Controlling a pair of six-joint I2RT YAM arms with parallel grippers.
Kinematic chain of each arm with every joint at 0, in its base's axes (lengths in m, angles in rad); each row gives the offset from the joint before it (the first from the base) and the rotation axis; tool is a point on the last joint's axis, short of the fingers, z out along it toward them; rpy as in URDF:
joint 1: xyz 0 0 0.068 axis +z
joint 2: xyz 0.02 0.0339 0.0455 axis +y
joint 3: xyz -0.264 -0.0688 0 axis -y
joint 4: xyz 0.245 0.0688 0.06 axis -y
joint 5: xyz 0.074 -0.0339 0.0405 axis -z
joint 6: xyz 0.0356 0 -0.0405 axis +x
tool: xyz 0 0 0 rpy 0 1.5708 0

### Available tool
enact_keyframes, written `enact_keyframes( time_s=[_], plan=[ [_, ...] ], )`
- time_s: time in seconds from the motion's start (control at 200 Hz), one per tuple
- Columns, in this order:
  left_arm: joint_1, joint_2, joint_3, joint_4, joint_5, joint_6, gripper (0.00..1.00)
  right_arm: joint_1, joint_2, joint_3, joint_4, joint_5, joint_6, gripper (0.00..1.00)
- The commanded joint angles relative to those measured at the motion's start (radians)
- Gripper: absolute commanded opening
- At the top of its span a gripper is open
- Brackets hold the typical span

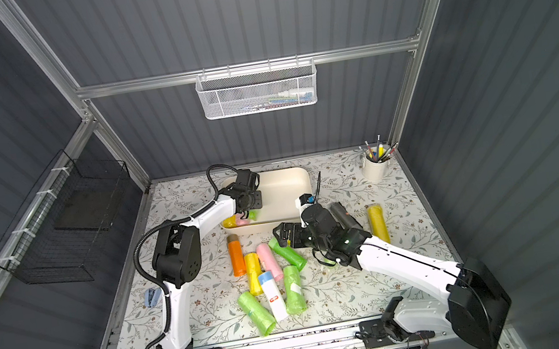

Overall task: Put the roll of trash bags into the storage box
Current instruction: Place the roll of trash bags in the storage box.

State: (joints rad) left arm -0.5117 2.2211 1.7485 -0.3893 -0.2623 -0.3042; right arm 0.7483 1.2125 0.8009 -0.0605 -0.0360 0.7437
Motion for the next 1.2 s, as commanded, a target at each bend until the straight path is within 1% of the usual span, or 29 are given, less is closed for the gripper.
enact_keyframes(
  time_s=[0.0,0.025,0.14,0.18,0.275,0.355,0.41,0.57,0.645,0.675,0.705,0.865,1.026,1.041,1.131,1.196],
  plan=[
    [-0.004,0.01,0.028,-0.02,-0.011,0.02,0.55,-0.007,0.01,0.017,-0.006,-0.011,0.005,0.99],
    [-0.004,0.007,0.025,-0.022,-0.01,0.021,0.57,-0.009,0.009,0.017,-0.007,-0.009,0.006,0.99],
    [-0.004,-0.028,-0.001,-0.015,-0.013,0.026,0.58,-0.014,0.009,0.018,-0.004,-0.015,0.015,0.99],
    [-0.004,-0.045,-0.011,-0.009,-0.013,0.028,0.6,-0.014,0.007,0.018,-0.004,-0.016,0.015,0.99],
    [-0.004,-0.083,-0.029,0.006,-0.011,0.029,0.61,-0.015,0.005,0.017,-0.006,0.004,0.016,0.99],
    [-0.004,-0.106,-0.033,0.007,0.003,0.027,0.64,-0.017,0.0,0.02,-0.016,0.013,0.019,0.99],
    [-0.004,-0.126,-0.046,0.015,0.022,0.026,0.68,-0.016,-0.008,0.018,-0.022,0.019,0.022,0.99],
    [-0.005,-0.207,-0.123,0.084,0.059,0.031,0.85,-0.017,-0.032,0.015,-0.062,0.052,0.017,0.99],
    [-0.005,-0.24,-0.133,0.078,0.072,0.034,0.91,-0.018,-0.04,0.027,-0.097,0.086,0.017,0.99],
    [-0.005,-0.256,-0.135,0.067,0.081,0.038,0.96,-0.018,-0.043,0.032,-0.109,0.099,0.016,0.99],
    [-0.007,-0.278,-0.143,0.063,0.088,0.042,1.0,-0.017,-0.047,0.036,-0.121,0.111,0.014,0.99],
    [-0.019,-0.439,-0.232,0.079,0.081,0.051,1.0,-0.02,-0.068,0.079,-0.2,0.169,-0.058,0.99],
    [-0.024,-0.604,-0.326,0.077,0.06,0.038,1.0,-0.035,-0.05,0.13,-0.262,0.2,-0.135,0.99],
    [-0.024,-0.619,-0.368,0.075,0.059,0.034,1.0,-0.036,-0.044,0.136,-0.27,0.199,-0.138,0.99],
    [-0.025,-0.72,-0.46,0.084,0.061,0.009,1.0,-0.044,0.005,0.195,-0.322,0.195,-0.153,0.99],
    [-0.024,-0.797,-0.526,0.091,0.064,-0.005,1.0,-0.046,0.045,0.245,-0.41,0.2,-0.149,0.99]
  ],
)
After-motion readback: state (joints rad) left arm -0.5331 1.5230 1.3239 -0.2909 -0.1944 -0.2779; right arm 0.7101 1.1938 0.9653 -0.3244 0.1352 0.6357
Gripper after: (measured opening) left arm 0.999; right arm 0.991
